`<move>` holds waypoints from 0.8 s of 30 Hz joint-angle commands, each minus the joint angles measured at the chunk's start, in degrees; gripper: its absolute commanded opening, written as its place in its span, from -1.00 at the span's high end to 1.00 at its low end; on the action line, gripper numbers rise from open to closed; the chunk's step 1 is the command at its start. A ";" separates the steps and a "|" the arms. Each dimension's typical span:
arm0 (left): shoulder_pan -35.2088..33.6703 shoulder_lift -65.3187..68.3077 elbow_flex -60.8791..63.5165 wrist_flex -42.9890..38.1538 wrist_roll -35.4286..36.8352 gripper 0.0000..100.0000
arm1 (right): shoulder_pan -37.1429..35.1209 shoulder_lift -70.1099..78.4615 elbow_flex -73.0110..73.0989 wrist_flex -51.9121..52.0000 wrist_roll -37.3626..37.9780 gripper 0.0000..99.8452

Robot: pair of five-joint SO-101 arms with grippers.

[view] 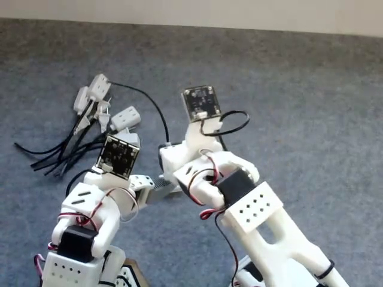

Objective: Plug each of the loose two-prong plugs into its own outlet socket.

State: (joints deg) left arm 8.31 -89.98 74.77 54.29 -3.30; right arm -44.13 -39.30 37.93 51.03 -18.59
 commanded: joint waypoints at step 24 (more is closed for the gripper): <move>-3.91 -0.13 1.19 -2.90 -1.41 0.17 | 3.74 -1.45 -4.97 15.78 10.55 0.99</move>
State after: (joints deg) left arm 5.49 -89.89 76.44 52.62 -4.62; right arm -41.41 -39.82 32.13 69.05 -8.84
